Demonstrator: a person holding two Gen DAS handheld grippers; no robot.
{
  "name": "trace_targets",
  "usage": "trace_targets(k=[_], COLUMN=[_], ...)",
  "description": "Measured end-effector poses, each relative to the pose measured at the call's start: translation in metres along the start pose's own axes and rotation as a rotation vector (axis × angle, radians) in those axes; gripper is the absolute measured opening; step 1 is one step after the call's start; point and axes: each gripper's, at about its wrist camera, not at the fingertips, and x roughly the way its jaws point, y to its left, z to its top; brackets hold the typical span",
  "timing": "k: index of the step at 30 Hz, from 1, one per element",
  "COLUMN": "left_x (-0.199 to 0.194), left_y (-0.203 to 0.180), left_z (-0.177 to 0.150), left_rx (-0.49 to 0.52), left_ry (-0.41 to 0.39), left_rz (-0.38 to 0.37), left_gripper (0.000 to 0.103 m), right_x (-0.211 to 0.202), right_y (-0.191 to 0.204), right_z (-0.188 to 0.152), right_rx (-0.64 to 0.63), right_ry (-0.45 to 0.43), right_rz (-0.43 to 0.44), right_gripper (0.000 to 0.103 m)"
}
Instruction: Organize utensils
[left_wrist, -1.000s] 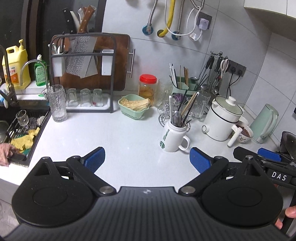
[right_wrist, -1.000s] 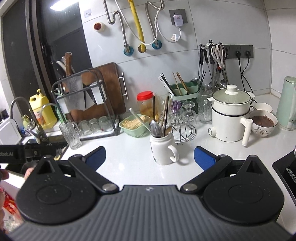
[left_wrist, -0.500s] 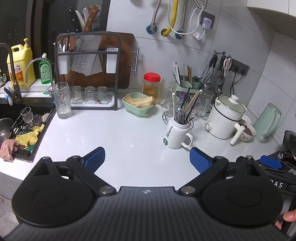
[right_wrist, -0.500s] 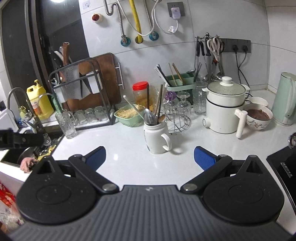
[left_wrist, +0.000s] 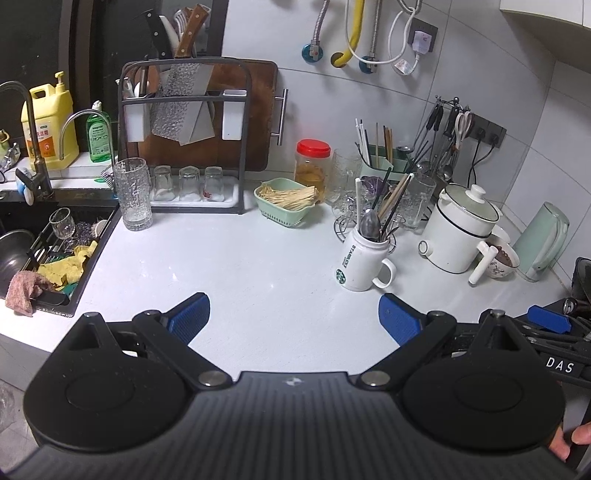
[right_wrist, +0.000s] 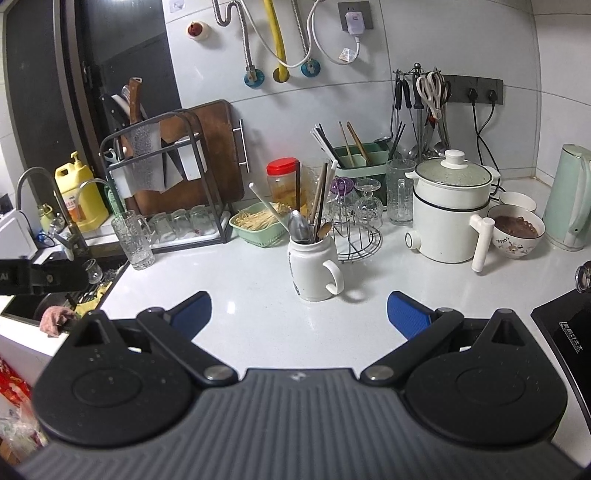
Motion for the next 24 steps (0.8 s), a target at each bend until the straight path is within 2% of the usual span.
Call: trace_targets(k=[24], left_x=[-0.008], left_y=[0.011], left_z=[-0.003], left_rx=[0.029], left_ry=[0.001], left_rz=[-0.005], left_gripper=[0.1], right_x=[-0.012], right_y=[0.018], right_z=[-0.002], right_rx=[-0.004], right_ry=[-0.016], right_rz=[-0.014], right_gripper=[0.103])
